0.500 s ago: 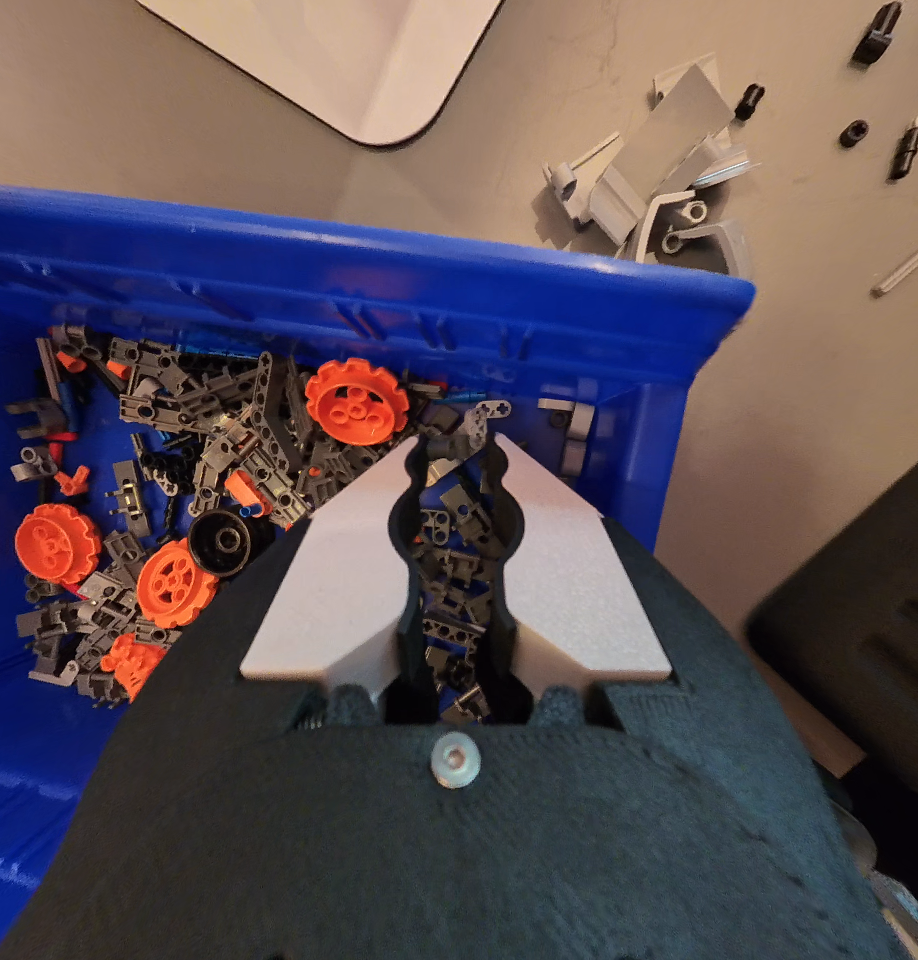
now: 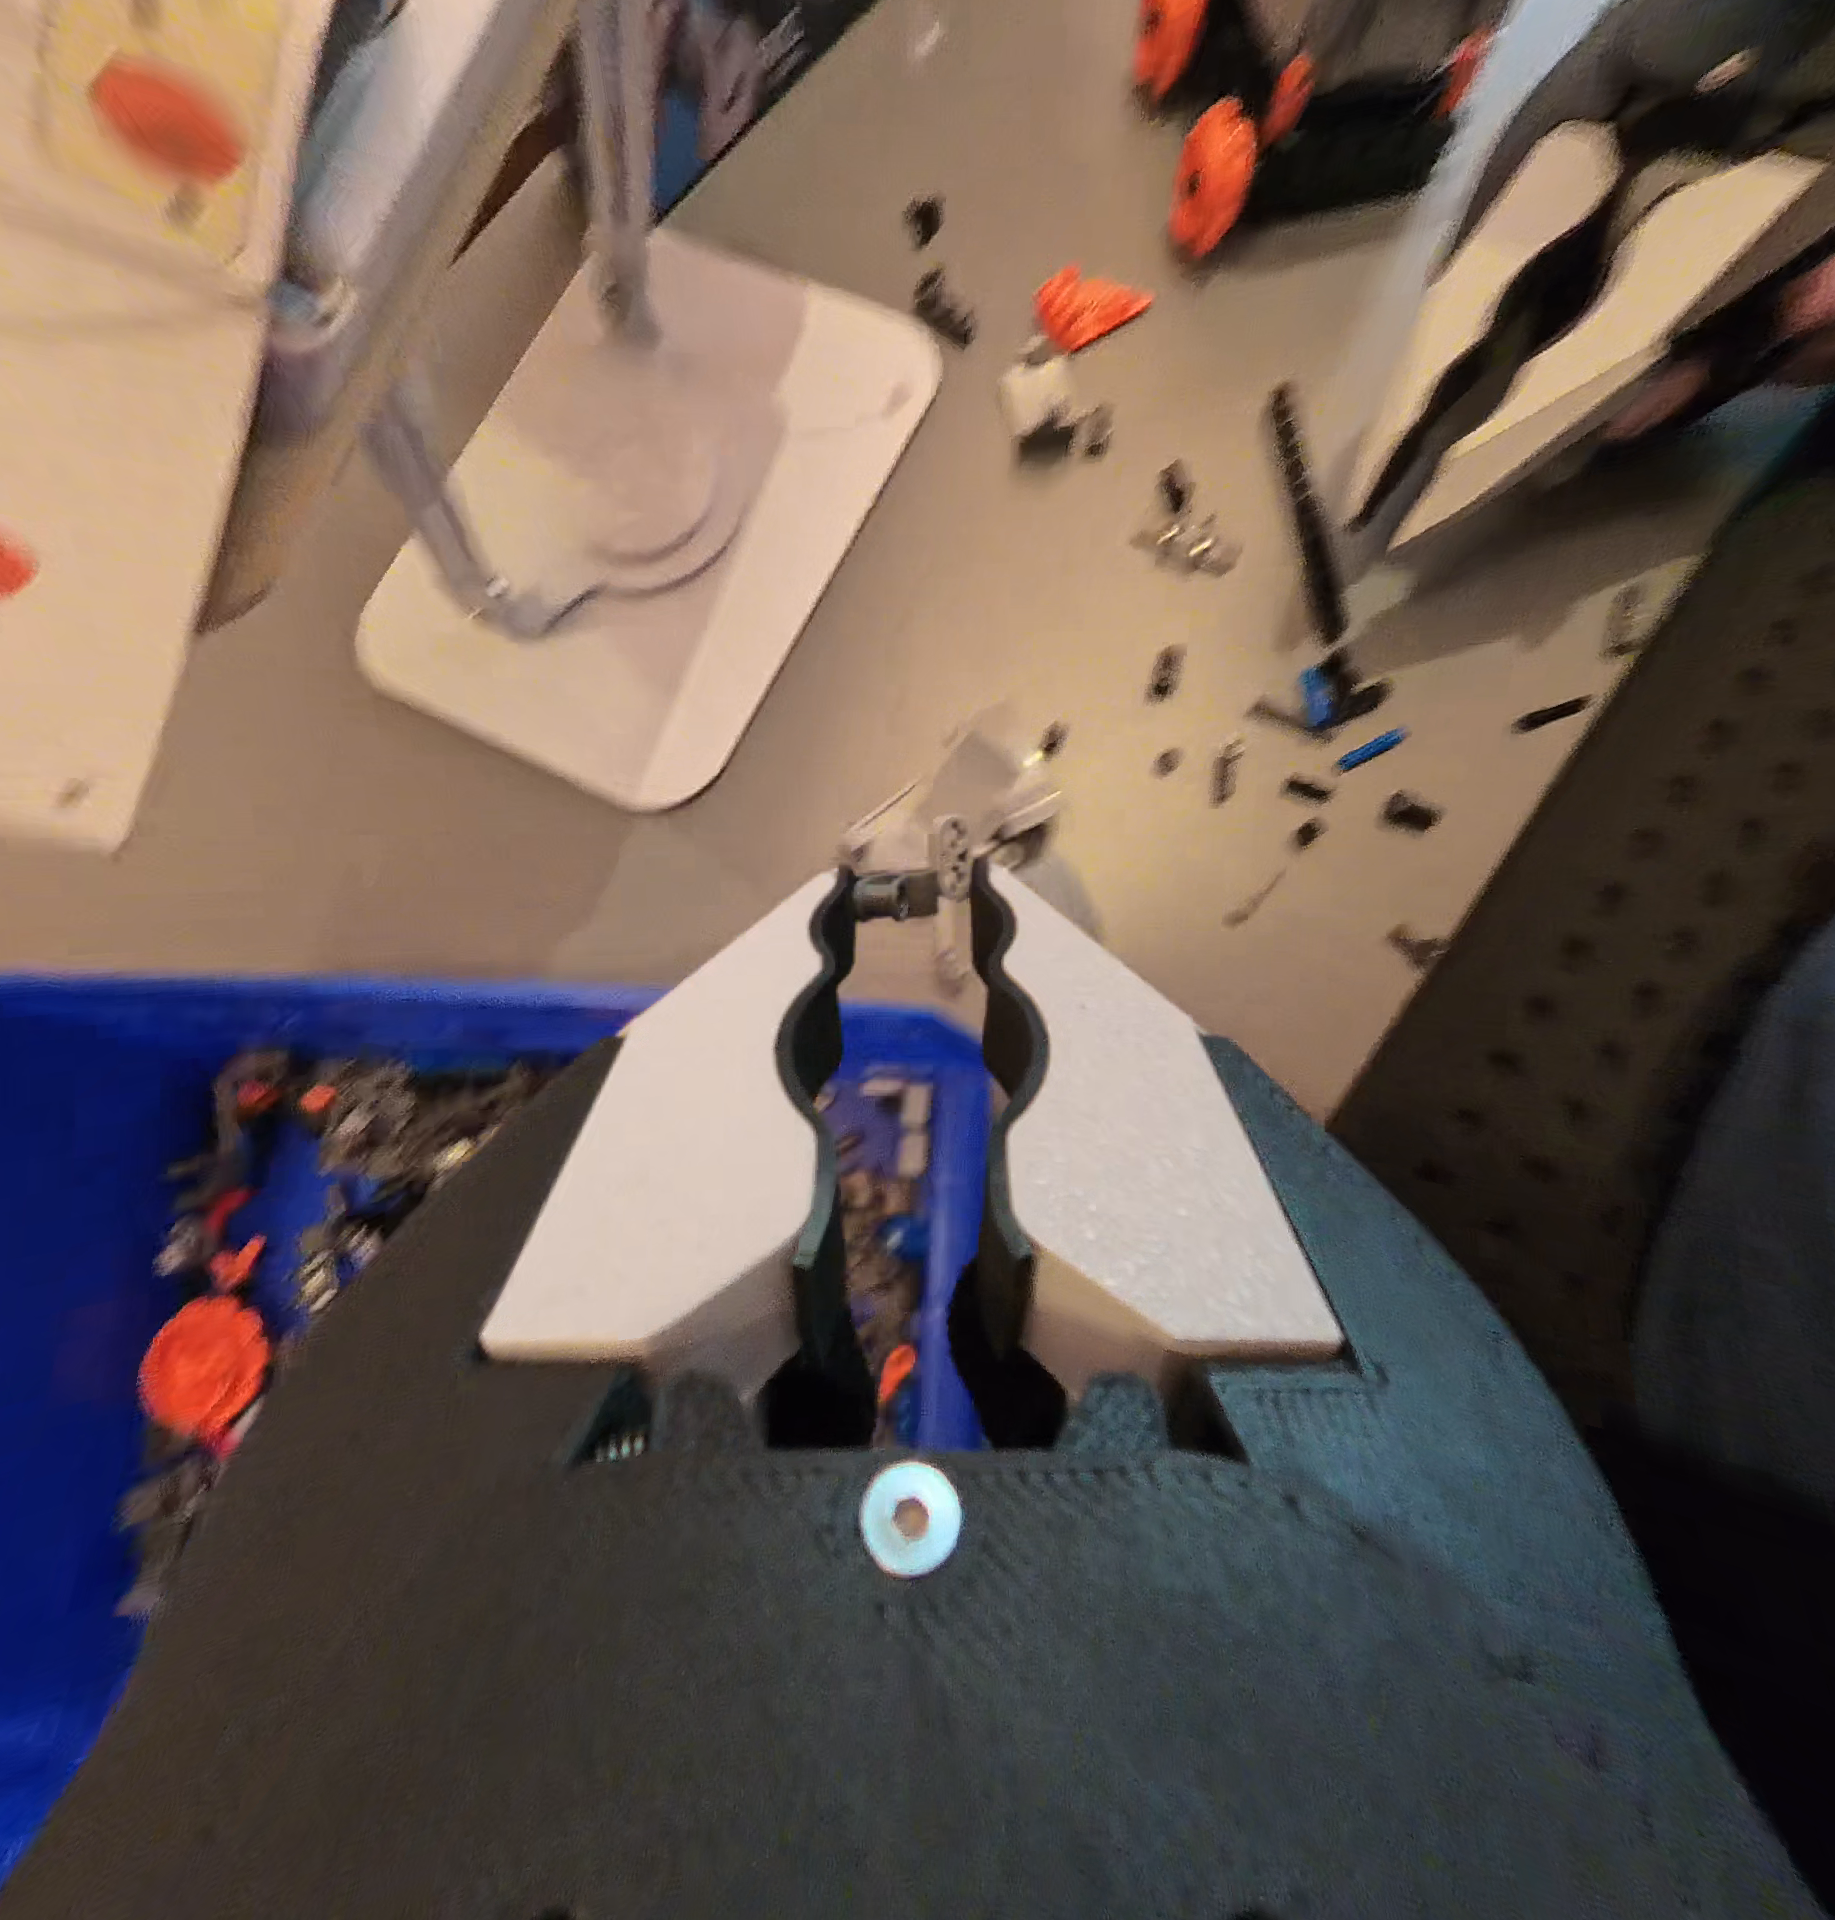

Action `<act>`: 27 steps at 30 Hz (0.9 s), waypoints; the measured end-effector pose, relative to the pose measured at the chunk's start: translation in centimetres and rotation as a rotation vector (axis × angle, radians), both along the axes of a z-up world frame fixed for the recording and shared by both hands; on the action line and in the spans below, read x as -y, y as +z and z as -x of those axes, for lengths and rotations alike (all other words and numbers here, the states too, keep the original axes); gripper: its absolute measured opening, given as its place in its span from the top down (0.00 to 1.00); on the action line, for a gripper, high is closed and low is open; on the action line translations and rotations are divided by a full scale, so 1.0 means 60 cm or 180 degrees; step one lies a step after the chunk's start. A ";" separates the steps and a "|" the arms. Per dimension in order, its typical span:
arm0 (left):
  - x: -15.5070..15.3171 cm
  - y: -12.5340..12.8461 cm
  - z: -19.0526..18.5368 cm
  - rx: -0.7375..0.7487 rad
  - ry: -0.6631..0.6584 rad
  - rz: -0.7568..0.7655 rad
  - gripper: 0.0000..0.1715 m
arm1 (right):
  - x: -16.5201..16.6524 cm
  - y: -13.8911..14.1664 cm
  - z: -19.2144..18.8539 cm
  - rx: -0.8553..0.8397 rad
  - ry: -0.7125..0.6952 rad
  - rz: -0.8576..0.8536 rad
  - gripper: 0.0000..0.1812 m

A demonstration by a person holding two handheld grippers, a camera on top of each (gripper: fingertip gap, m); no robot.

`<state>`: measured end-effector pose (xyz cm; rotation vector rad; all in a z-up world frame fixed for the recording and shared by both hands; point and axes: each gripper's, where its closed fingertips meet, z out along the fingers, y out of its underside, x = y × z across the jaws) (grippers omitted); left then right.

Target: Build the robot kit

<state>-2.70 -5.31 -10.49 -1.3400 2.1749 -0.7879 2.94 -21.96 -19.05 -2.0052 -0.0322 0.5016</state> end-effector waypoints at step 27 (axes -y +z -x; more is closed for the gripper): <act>0.196 -0.212 -0.010 -0.0558 -0.0320 0.0210 0.81 | 0.003 0.007 0.005 0.0020 0.0049 -0.0092 0.94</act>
